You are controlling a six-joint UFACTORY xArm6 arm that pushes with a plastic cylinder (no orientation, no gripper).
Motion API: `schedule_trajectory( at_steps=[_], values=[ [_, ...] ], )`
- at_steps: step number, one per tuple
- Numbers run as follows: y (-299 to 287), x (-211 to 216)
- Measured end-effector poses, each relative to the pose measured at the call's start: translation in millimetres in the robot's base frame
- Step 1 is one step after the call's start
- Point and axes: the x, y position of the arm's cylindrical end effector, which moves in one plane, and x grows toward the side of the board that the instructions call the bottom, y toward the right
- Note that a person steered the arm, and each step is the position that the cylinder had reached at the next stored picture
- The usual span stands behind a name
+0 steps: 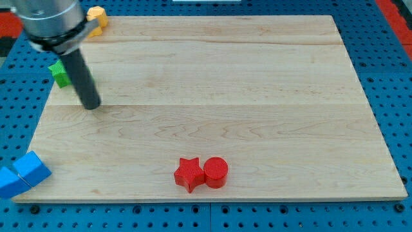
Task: Point at the blue cube
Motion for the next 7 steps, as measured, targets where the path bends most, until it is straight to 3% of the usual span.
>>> schedule_trajectory(
  at_steps=[2,6,7],
  values=[
    [-82.7,17.3],
    [-82.7,20.4],
    [-82.2,39.9]
  ],
)
